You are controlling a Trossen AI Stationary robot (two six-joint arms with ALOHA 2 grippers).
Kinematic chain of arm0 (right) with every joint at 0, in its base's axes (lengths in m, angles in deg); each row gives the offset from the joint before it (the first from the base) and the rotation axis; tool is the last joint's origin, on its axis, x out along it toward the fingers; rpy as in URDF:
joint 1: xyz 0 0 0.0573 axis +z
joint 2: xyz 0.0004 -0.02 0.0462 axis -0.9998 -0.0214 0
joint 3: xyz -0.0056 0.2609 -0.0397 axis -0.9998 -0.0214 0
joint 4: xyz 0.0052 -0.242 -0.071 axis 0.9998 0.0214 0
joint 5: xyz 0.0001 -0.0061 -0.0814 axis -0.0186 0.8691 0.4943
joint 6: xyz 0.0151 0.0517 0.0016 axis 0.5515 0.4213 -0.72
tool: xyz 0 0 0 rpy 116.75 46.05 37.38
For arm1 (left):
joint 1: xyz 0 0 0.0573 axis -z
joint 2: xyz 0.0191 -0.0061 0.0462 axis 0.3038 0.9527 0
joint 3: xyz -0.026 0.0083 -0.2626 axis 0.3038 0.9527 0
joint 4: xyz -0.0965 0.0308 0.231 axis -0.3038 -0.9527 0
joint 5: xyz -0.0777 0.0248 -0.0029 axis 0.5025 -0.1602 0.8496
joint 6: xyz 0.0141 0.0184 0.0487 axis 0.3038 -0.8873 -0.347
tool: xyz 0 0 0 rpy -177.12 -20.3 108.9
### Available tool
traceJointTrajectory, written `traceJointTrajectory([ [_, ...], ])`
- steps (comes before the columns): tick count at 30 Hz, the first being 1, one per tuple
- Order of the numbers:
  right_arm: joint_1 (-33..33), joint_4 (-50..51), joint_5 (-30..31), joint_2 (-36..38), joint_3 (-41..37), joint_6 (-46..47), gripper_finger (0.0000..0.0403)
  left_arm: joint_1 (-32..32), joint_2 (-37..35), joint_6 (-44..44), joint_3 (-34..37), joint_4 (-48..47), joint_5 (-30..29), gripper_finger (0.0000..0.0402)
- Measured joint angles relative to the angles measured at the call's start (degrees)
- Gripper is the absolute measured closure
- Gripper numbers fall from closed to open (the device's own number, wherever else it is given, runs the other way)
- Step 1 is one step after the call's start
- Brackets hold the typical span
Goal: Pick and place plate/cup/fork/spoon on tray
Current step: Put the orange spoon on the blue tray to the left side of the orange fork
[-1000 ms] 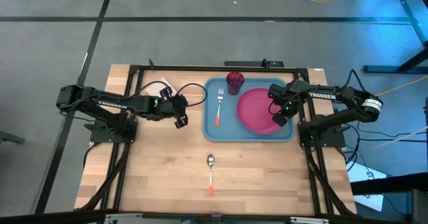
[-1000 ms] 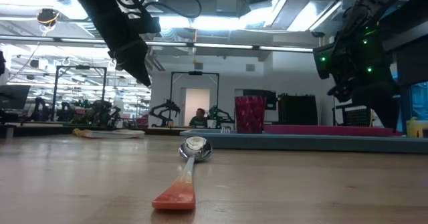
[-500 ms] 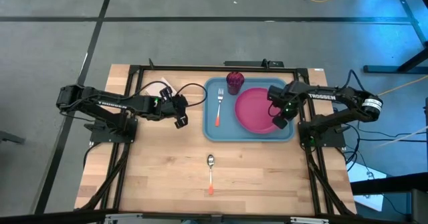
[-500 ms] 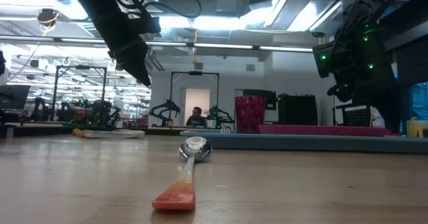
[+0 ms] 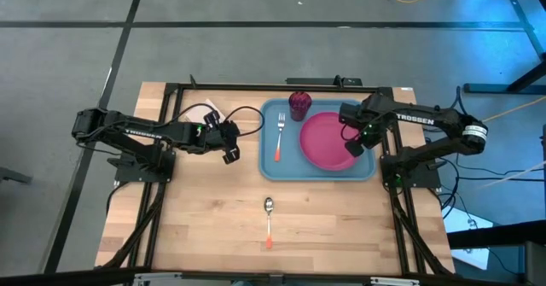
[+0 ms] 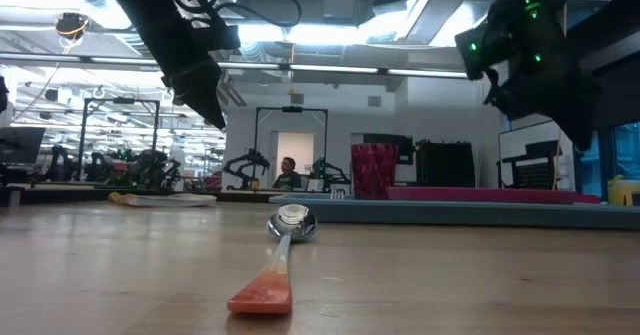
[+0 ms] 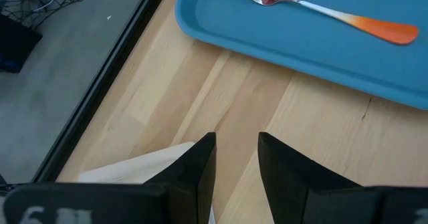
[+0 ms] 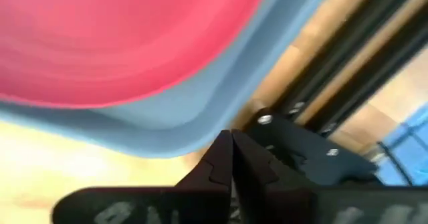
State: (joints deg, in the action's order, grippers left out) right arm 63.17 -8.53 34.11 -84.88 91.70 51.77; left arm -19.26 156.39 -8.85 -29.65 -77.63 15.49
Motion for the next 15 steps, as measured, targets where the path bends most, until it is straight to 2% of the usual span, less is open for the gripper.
traceJointTrajectory([
  [2,0.9,0.0,-1.4,0.0,1.5,-0.4,0.0398,0.0,0.0,0.0,0.0,0.0,0.0,0.0298],
  [6,3.5,-0.6,-1.4,0.6,3.8,-8.2,0.0398,0.0,0.0,0.0,0.0,0.0,0.0,0.0298],
  [10,7.5,-9.5,1.2,3.8,3.9,-11.8,0.0398,0.0,0.0,0.0,0.0,0.0,0.0,0.0298],
  [12,9.5,-16.2,-5.5,6.4,3.9,-16.7,0.0398,0.0,0.0,0.0,0.0,0.0,0.0,0.0298],
  [15,12.6,-32.4,-21.3,11.3,2.3,-28.0,0.0396,0.0,0.0,0.0,0.0,0.0,0.0,0.0298],
])
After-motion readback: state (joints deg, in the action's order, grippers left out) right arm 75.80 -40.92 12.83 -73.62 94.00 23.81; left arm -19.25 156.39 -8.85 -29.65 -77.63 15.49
